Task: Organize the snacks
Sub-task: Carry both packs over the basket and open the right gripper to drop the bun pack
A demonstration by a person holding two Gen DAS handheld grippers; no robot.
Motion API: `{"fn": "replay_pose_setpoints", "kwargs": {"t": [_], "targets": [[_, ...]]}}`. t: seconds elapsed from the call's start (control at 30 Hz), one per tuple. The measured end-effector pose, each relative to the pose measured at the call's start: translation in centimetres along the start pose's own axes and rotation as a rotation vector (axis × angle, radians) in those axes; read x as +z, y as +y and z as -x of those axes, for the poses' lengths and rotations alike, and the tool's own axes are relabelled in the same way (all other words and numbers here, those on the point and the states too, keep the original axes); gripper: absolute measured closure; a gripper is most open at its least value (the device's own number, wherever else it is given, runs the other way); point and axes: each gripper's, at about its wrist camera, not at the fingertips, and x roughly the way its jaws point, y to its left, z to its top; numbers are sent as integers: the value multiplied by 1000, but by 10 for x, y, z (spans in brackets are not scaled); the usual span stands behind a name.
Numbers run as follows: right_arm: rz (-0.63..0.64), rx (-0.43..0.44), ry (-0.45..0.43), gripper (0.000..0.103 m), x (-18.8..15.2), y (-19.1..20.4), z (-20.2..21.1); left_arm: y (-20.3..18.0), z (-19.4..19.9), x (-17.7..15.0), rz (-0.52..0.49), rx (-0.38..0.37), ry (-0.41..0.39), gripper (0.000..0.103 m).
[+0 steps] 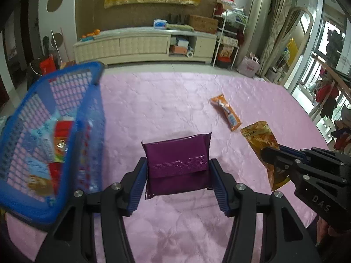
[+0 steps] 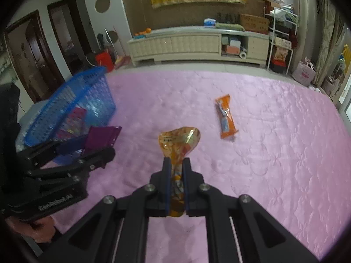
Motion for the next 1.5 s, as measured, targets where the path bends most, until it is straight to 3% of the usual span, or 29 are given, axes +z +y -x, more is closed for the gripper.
{"fn": "replay_pose_setpoints", "kwargs": {"t": [0.4,0.8,1.2,1.5], "targets": [[83,55,-111,91,22,56,42,24,72,6,2,41,-128,50],[134,158,-124,90,49,113,29,93,120,10,47,147,-199,50],[258,256,-30,90,64,186,-15,168,128,2,129,240,-196,50],[312,289,97,89,51,227,-61,207,125,-13,205,266,-175,50]]}}
